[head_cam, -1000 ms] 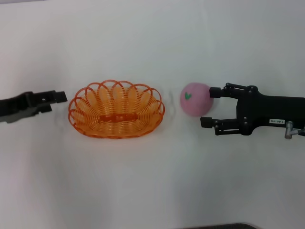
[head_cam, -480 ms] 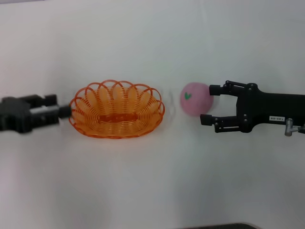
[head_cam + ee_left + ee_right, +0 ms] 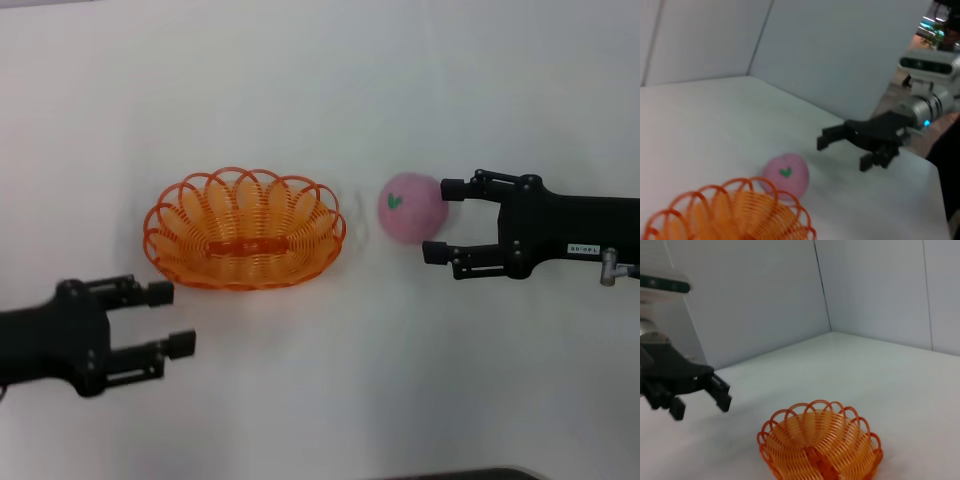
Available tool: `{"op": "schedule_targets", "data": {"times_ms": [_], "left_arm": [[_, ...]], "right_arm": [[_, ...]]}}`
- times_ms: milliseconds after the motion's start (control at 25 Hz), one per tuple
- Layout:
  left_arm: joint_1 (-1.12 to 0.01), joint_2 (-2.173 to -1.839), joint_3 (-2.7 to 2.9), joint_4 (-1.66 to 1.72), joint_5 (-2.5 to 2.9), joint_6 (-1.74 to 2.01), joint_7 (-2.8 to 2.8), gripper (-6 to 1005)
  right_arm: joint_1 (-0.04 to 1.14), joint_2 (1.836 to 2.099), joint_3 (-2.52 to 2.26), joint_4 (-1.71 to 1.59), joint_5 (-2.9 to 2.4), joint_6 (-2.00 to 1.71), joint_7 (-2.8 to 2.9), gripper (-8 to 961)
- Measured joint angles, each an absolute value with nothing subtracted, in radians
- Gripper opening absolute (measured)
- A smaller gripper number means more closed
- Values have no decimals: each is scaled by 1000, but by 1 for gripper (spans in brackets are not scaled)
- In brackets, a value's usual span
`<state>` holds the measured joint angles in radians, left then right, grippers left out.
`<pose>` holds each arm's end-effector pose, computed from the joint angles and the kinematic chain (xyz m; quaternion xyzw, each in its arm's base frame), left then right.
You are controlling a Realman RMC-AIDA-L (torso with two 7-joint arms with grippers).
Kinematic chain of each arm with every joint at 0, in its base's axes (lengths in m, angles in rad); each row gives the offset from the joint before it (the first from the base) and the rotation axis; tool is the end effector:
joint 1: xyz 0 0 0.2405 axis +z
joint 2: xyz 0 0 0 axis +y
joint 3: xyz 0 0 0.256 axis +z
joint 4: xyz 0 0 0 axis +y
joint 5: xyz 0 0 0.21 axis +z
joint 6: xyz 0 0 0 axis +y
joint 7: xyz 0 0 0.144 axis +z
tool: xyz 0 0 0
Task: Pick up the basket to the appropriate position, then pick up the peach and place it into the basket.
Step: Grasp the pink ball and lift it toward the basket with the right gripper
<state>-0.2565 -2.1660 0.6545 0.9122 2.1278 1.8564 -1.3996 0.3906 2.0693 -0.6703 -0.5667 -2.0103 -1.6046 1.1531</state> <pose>-0.2967 0.2302 0.0060 -0.9391 -0.2502 -0.2275 0.0610 0.3070 0.2760 -0.0112 -0.9400 0.2015 0.2402 0.1345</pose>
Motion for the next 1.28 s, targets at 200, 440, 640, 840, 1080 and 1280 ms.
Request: {"op": "schedule_targets", "data": {"times_ms": [200,440,640,840,1080,1280], "left_arm": [[-247,-2171,654,857,2151,1826,-1340,668],[-243,-2173,655,783,2201,1782,-1275,664],[-224,-2175,649,739,2201,1785,-1179,657],[-221,-2176,638,721,2198,1791,-1126,655],[-227,-2175,637,703,2196,1794,-1086,654],[-231,-2174,637,698,2196,1795,-1086,653]], "right_arm": [[392,2069,-671,-567,-2012,-1604,1153,939],[393,2073,-675,-568,-2021,-1598,1152,939],[392,2078,-675,-568,-2025,-1593,1152,939],[388,2075,-680,-568,-2026,-1592,1152,939],[384,2070,-678,-571,-2044,-1598,1187,939],[401,2056,-685,-654,-2090,-1623,1470,938]]}}
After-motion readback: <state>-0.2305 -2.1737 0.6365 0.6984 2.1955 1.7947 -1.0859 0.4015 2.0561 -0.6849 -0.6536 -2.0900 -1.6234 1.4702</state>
